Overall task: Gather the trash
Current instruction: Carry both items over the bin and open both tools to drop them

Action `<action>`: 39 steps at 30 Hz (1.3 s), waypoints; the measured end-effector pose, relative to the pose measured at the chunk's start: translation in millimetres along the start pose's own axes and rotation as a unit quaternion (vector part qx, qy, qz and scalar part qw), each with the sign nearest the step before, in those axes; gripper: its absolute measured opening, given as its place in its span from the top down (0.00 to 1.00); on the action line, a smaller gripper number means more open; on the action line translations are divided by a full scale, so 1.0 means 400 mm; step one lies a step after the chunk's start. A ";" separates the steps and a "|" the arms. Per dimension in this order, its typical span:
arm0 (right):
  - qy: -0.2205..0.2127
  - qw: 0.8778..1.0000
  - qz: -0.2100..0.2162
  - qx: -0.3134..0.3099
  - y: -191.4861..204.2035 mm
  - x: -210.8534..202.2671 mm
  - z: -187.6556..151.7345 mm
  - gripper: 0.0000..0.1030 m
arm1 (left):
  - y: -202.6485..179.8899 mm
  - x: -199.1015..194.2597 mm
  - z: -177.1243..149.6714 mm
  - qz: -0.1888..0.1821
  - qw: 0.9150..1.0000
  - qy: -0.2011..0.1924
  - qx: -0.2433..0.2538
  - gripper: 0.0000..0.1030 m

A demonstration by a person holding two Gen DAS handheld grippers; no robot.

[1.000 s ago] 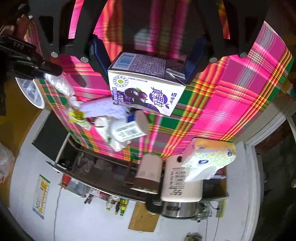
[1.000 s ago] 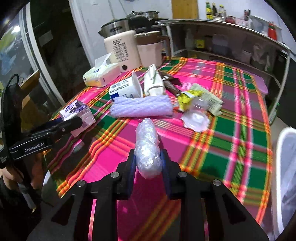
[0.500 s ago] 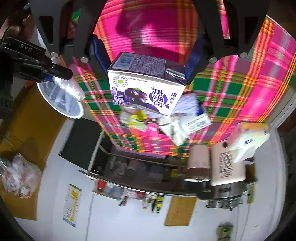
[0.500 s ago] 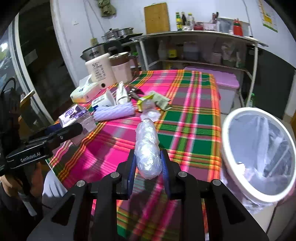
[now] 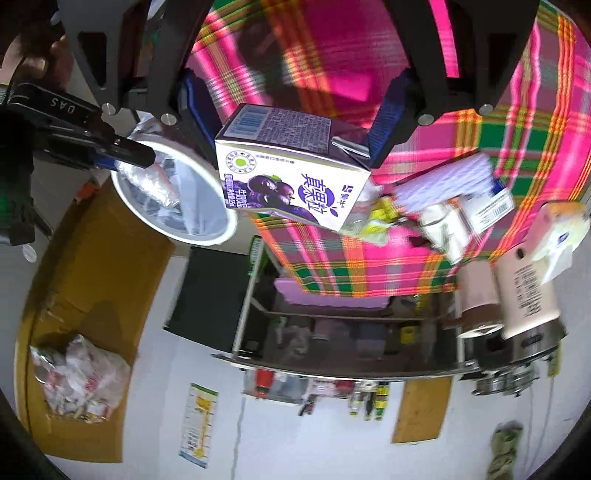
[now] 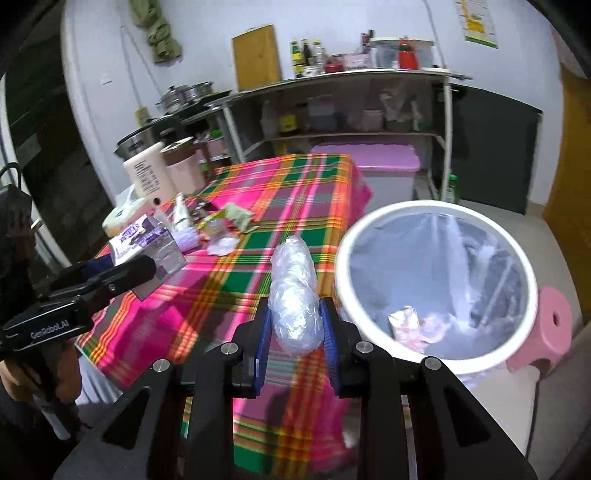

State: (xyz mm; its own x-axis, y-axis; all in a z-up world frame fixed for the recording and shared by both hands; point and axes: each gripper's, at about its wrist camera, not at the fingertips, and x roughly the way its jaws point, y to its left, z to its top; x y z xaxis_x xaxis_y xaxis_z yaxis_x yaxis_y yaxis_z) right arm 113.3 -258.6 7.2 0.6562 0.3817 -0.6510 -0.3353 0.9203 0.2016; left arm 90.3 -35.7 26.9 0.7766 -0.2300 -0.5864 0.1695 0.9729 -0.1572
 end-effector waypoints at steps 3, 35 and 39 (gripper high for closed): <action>-0.004 1.000 -0.013 0.012 -0.036 -0.013 -0.003 0.74 | -0.041 0.025 0.014 -0.017 1.000 0.002 0.014 0.26; 0.020 0.991 -0.098 0.091 -0.299 0.006 -0.024 0.73 | -0.330 0.262 0.082 -0.115 0.984 0.061 0.121 0.25; 0.016 0.989 -0.107 0.099 -0.312 0.005 -0.025 0.71 | -0.339 0.278 0.081 -0.116 0.983 0.068 0.124 0.25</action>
State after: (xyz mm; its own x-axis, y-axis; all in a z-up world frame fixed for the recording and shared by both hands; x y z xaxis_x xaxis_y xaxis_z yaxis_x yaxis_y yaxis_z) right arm 149.8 -373.6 -26.9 0.6756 0.1765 -0.7158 -0.0503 0.9797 0.1941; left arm 173.3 -192.5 8.6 0.6134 -0.4317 -0.6613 0.4888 0.8653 -0.1114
